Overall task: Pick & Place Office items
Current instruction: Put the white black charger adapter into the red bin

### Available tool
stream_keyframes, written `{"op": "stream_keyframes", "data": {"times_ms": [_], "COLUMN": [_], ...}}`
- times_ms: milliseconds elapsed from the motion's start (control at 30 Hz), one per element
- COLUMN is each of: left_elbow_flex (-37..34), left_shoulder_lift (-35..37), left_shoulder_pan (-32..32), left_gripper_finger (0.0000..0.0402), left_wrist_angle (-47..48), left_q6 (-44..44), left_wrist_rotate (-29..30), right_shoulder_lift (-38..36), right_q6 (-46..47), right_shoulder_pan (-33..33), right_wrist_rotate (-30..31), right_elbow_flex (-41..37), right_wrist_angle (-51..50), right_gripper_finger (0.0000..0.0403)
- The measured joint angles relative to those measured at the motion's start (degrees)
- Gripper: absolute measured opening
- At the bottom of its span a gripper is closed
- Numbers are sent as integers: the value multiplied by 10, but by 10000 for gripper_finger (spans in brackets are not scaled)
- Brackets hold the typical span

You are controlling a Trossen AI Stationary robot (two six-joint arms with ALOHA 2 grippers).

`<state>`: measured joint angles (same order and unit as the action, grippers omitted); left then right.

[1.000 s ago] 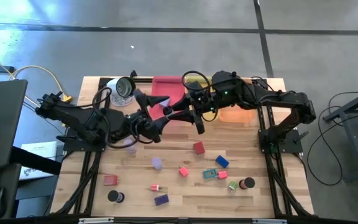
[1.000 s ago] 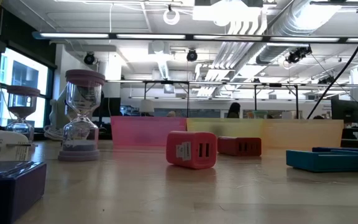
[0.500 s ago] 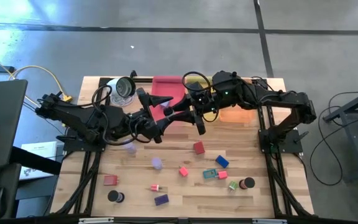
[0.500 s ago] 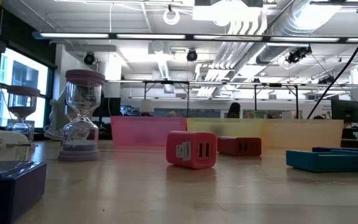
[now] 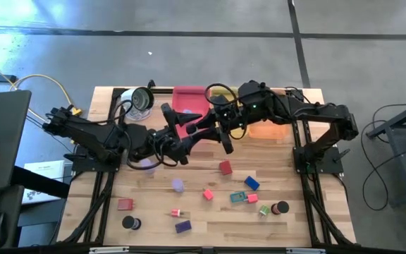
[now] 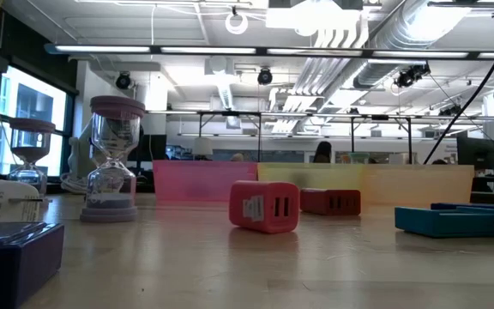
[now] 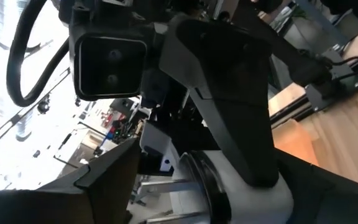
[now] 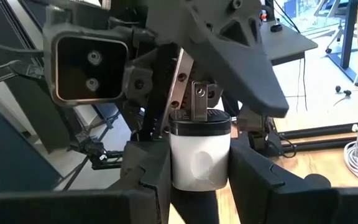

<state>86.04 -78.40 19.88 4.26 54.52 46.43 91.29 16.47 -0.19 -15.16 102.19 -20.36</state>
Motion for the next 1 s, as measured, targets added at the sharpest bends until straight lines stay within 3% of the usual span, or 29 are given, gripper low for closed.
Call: {"op": "stream_keyframes", "data": {"times_ms": [300, 433, 567, 800, 1000], "left_elbow_flex": [0, 0, 0, 0, 2], "left_shoulder_lift": [-2, -3, -3, -3, 0], "left_shoulder_pan": [7, 9, 9, 9, 9], "left_gripper_finger": [249, 235, 233, 234, 233], "left_wrist_angle": [-8, -8, -10, -11, -18], "left_q6": [18, 25, 28, 27, 1], "left_wrist_rotate": [48, 57, 66, 83, 146], "right_shoulder_lift": [0, 0, 0, 0, -28], "right_q6": [2, 2, 2, -7, -43], "right_shoulder_pan": [0, 0, 0, 0, -9], "right_wrist_rotate": [6, 24, 28, 33, 130], "right_elbow_flex": [1, 1, 0, 0, -1], "right_wrist_angle": [-11, -18, -26, -30, -74], "right_gripper_finger": [112, 134, 152, 147, 158]}}
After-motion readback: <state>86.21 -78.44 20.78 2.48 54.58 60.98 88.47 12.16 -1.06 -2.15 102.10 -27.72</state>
